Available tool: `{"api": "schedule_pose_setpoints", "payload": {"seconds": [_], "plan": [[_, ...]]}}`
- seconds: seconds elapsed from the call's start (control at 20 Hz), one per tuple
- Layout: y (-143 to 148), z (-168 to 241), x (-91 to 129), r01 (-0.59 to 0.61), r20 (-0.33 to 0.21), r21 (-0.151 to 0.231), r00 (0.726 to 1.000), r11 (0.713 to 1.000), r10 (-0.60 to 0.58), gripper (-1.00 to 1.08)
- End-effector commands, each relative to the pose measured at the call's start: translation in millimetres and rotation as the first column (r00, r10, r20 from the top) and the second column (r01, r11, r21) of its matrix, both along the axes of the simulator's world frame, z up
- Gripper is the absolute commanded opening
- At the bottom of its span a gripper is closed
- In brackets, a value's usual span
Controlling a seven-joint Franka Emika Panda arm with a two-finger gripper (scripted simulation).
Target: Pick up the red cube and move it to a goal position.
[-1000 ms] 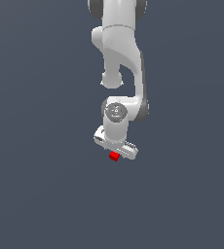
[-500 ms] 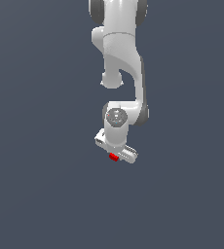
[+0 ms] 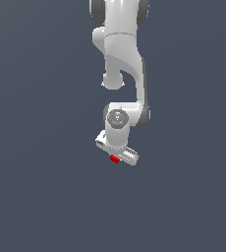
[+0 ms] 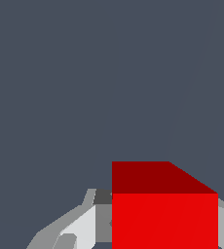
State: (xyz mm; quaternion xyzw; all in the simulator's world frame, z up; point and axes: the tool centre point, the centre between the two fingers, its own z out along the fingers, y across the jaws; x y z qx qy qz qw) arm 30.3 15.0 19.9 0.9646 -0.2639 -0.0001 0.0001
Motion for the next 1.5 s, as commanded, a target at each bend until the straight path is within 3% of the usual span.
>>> {"api": "schedule_pose_setpoints", "payload": {"seconds": [0.0, 0.5, 1.45], "plan": [[0, 0, 0, 0.000, 0.000, 0.000, 1.000, 1.000, 0.000, -1.00], [-6, 19, -15, 0.000, 0.000, 0.000, 1.000, 1.000, 0.000, -1.00], [-39, 110, -83, 0.000, 0.000, 0.001, 1.000, 1.000, 0.000, -1.00]]}}
